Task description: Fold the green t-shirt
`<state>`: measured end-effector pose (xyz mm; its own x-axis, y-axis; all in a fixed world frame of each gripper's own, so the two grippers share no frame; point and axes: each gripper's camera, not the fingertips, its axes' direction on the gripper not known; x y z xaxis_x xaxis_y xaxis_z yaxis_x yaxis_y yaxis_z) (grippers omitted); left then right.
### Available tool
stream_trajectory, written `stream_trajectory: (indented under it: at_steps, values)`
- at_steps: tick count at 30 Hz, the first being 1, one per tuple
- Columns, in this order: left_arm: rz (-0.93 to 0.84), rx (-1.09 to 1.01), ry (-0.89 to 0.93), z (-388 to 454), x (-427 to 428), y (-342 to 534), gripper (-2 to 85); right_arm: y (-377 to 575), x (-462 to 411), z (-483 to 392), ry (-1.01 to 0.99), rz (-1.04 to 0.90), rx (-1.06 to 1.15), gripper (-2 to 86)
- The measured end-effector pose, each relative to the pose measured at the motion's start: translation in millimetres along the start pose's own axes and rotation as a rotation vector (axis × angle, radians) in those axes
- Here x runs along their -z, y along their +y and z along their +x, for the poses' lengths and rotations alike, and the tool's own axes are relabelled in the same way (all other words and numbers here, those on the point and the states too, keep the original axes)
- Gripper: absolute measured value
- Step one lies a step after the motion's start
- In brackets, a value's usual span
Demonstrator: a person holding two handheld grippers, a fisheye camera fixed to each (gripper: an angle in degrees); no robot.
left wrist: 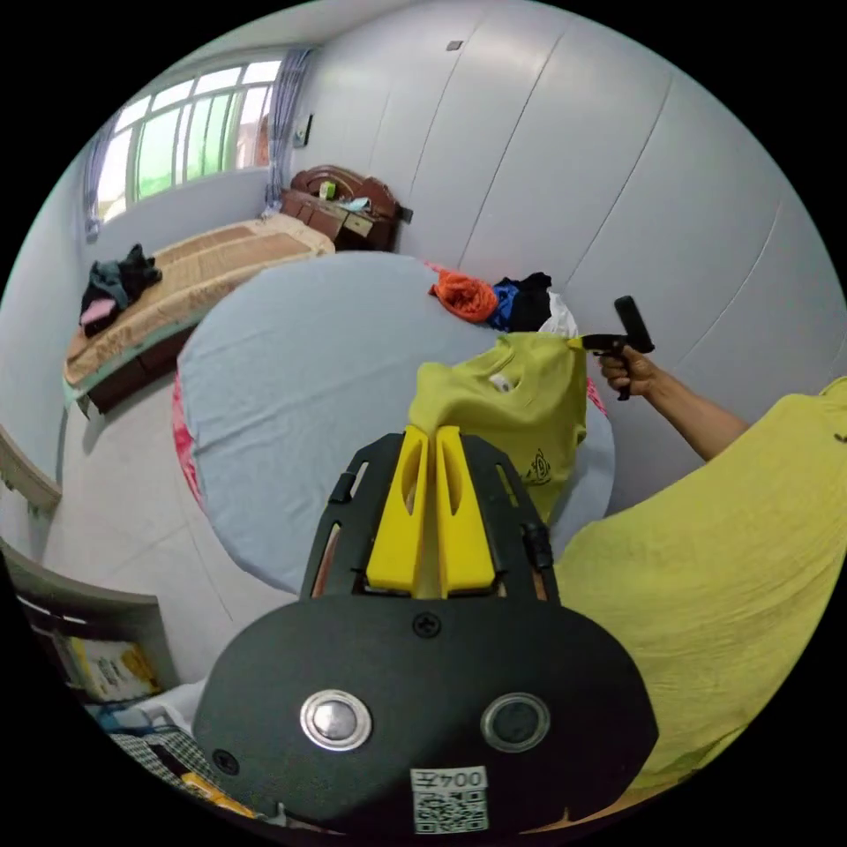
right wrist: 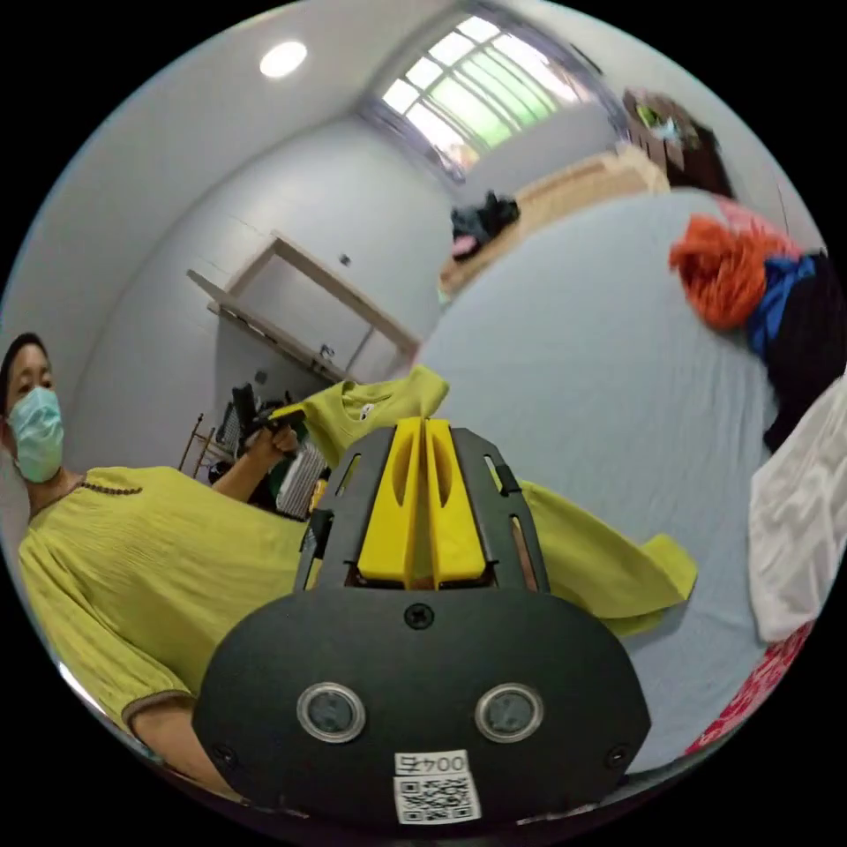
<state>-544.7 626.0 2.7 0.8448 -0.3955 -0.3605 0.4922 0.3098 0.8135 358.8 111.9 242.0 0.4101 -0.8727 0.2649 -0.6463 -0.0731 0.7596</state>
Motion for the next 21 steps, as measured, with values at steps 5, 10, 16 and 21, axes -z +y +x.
stream_trajectory:
  at_steps: [5,10,16,21]
  values:
    - [0.221,-0.101,-0.101,33,83,-59,1.9,-65,80,-143,0.143,0.199,0.270,-0.7]
    - [0.456,-0.248,-0.296,98,192,-111,1.9,-115,135,-306,0.407,0.352,0.523,-0.7]
    - [0.707,-0.286,-0.382,157,292,-109,1.7,-143,191,-460,0.520,0.530,0.697,-0.7]
    - [0.800,-0.317,-0.425,201,340,-79,1.7,-124,198,-559,0.668,0.598,0.846,-0.8]
